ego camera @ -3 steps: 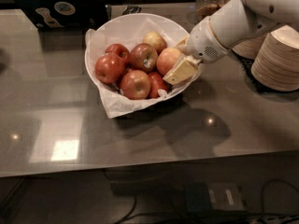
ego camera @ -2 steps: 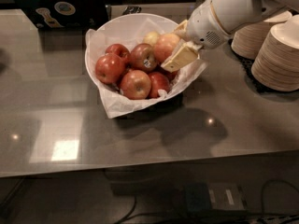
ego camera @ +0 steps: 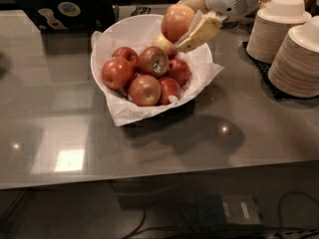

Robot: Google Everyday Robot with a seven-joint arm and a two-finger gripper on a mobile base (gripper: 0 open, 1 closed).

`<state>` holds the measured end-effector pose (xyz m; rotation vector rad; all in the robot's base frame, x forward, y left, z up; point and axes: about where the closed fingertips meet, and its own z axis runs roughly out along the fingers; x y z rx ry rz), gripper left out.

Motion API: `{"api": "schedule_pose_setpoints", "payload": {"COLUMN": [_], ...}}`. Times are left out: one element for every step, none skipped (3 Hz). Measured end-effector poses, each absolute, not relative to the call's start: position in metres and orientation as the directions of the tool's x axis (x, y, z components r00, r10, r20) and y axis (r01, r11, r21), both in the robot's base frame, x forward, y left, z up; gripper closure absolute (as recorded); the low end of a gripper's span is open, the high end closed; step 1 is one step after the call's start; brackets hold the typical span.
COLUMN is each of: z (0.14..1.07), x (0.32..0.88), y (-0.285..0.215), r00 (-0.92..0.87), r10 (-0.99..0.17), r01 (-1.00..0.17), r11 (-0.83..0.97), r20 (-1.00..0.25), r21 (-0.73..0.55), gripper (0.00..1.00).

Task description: Pick apple from white bowl

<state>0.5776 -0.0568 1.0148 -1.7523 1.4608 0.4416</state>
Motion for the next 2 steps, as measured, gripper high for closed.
{"api": "schedule_pose_setpoints", "payload": {"z": [1.0283,1.0286], "x": [0.5627,0.5587], "y": [-0.0516,-0.0525], "r00": [0.401,0.411], "r10": [-0.627,-0.626], "r01": [-0.906,-0.904], "r11": [-0.167,-0.185], "r20": [-0.667,-0.663], "r21": [-0.388,-0.386], "gripper": [1.00,1.00]}}
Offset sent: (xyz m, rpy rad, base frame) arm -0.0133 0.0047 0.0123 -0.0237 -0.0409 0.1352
